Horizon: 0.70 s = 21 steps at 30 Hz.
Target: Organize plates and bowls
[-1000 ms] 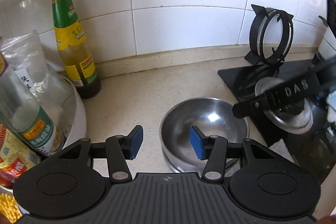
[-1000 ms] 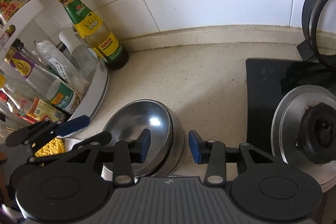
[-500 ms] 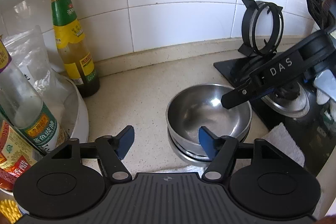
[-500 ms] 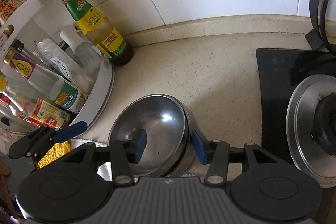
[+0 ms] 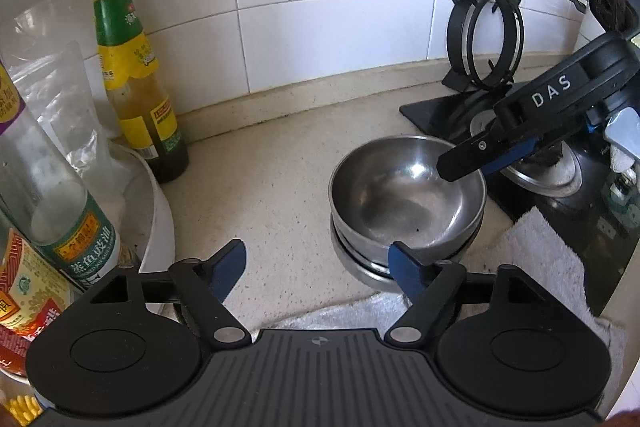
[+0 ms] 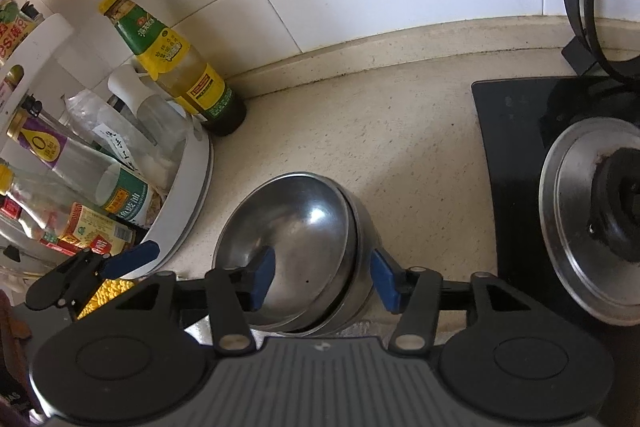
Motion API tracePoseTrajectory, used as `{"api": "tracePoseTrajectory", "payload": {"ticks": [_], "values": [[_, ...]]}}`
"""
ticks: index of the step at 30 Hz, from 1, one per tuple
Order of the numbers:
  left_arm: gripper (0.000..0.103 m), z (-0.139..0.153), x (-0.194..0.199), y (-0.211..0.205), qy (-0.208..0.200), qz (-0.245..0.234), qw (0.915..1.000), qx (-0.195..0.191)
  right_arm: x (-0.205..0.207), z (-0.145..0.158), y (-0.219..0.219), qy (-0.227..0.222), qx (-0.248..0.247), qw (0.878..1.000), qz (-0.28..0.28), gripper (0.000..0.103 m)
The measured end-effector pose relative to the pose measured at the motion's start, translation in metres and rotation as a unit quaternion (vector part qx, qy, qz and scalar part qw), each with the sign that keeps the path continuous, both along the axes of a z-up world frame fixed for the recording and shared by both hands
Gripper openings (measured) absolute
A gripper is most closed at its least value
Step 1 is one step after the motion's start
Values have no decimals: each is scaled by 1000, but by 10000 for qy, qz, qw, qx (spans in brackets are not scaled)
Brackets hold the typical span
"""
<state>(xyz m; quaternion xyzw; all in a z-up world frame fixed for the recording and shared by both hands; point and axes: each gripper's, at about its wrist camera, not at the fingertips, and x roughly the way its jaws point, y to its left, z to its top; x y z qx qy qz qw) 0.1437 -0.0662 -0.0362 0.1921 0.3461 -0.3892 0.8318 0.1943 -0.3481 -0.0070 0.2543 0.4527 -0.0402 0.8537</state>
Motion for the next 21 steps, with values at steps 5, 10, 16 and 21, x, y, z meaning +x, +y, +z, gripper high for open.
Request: {"api": "tracePoseTrajectory", "payload": {"ticks": [5, 10, 16, 21], "values": [[85, -7, 1, 2, 50, -152, 9999, 49, -2, -2, 7, 13, 39, 10000, -52, 79], [85, -23, 7, -4, 171, -232, 9994, 187, -4, -5, 5, 66, 36, 9999, -136, 80], [89, -39, 12, -19, 175, -354, 9987, 318, 0, -11, -9, 99, -14, 9998, -173, 81], [91, -45, 15, -25, 351, -581, 9976, 137, 10, -20, -18, 163, 25, 9997, -202, 81]]}}
